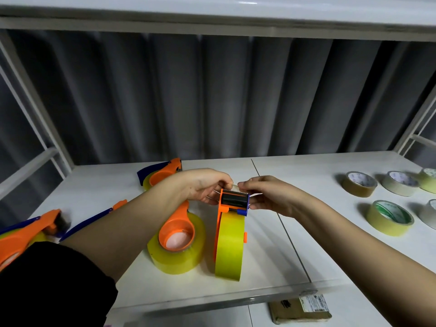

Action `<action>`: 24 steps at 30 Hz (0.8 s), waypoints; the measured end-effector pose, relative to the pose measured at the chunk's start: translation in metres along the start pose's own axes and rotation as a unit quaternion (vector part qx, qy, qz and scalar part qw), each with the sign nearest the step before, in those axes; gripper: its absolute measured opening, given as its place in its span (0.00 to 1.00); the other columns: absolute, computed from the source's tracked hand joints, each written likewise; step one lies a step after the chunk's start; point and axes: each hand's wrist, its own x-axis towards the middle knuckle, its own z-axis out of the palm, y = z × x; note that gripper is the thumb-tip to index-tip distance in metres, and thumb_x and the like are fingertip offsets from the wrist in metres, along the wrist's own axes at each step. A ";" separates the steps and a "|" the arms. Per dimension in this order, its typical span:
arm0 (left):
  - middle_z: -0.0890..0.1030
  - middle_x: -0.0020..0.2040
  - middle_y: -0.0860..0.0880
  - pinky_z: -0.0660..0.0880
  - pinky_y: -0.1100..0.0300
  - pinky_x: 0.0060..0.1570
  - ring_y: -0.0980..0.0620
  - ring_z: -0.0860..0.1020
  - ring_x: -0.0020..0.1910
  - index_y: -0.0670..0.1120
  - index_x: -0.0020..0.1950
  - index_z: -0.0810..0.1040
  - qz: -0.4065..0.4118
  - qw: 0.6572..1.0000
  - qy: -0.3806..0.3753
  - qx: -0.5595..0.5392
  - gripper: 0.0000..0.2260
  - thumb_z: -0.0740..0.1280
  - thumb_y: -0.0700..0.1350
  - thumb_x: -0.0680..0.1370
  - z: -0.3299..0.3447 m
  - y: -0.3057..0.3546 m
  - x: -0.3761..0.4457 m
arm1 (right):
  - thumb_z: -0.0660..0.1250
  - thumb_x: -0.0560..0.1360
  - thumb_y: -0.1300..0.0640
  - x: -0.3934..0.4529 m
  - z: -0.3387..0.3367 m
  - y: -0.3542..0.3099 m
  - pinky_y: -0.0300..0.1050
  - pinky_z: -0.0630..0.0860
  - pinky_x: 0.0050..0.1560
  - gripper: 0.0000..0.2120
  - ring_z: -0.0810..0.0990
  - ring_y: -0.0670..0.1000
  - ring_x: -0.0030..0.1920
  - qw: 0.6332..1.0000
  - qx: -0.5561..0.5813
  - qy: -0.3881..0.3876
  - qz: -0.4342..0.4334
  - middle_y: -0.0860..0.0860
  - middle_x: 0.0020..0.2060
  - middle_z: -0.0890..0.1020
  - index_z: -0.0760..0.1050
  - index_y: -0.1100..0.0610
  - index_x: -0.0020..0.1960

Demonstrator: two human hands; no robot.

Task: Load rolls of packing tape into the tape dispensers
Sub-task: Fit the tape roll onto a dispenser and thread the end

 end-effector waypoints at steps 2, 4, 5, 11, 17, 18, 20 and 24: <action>0.74 0.22 0.55 0.68 0.63 0.35 0.59 0.74 0.22 0.48 0.35 0.67 -0.010 1.000 0.006 0.000 0.10 0.57 0.43 0.78 0.002 0.000 0.000 | 0.65 0.78 0.55 0.000 0.000 -0.002 0.35 0.77 0.35 0.07 0.78 0.45 0.30 1.000 0.006 -0.006 0.017 0.52 0.40 0.81 0.77 0.59 0.47; 0.76 0.27 0.53 0.71 0.62 0.40 0.56 0.75 0.28 0.48 0.37 0.69 -0.017 1.000 0.017 0.005 0.08 0.58 0.44 0.76 0.003 0.000 0.001 | 0.64 0.79 0.56 0.001 0.000 -0.002 0.36 0.77 0.34 0.07 0.77 0.46 0.32 0.999 0.017 -0.009 0.034 0.53 0.41 0.79 0.77 0.59 0.48; 0.77 0.30 0.52 0.72 0.60 0.45 0.55 0.76 0.32 0.47 0.37 0.70 -0.017 0.999 0.023 0.013 0.08 0.58 0.44 0.76 0.004 0.000 0.001 | 0.63 0.79 0.56 0.002 0.001 -0.002 0.36 0.77 0.34 0.07 0.77 0.46 0.33 0.999 0.023 -0.011 0.039 0.53 0.41 0.78 0.77 0.59 0.48; 0.81 0.39 0.48 0.72 0.53 0.61 0.51 0.78 0.42 0.46 0.41 0.75 -0.027 0.997 0.011 0.065 0.06 0.61 0.47 0.74 0.001 -0.002 0.001 | 0.62 0.78 0.58 0.004 0.002 -0.002 0.35 0.74 0.32 0.08 0.75 0.45 0.30 0.998 0.023 -0.019 0.053 0.52 0.36 0.75 0.74 0.57 0.40; 0.79 0.40 0.48 0.65 0.51 0.66 0.51 0.76 0.44 0.47 0.39 0.73 -0.036 0.999 0.000 0.036 0.08 0.59 0.47 0.76 0.004 -0.007 -0.002 | 0.61 0.75 0.55 0.008 0.004 0.005 0.42 0.64 0.40 0.10 0.72 0.47 0.37 0.997 -0.047 0.004 0.061 0.50 0.35 0.73 0.68 0.53 0.35; 0.79 0.39 0.49 0.64 0.50 0.67 0.51 0.76 0.43 0.47 0.38 0.73 -0.036 0.999 0.002 0.027 0.08 0.59 0.47 0.76 0.005 -0.008 -0.001 | 0.61 0.75 0.54 0.009 0.006 0.006 0.43 0.63 0.40 0.11 0.72 0.47 0.37 0.997 -0.045 0.006 0.065 0.50 0.34 0.73 0.68 0.53 0.34; 0.78 0.34 0.49 0.61 0.48 0.69 0.51 0.75 0.40 0.48 0.36 0.71 -0.037 0.999 0.010 -0.003 0.10 0.58 0.46 0.76 0.006 -0.012 0.001 | 0.60 0.74 0.55 0.010 0.008 0.009 0.43 0.62 0.41 0.11 0.72 0.47 0.36 0.997 -0.021 0.010 0.074 0.49 0.33 0.74 0.67 0.52 0.34; 0.78 0.29 0.49 0.61 0.47 0.63 0.49 0.73 0.38 0.48 0.34 0.69 -0.041 0.996 0.013 -0.078 0.12 0.56 0.47 0.76 0.011 -0.023 0.007 | 0.58 0.75 0.57 0.009 0.011 0.018 0.41 0.63 0.40 0.11 0.72 0.45 0.32 0.992 0.087 0.002 0.089 0.48 0.29 0.74 0.68 0.53 0.34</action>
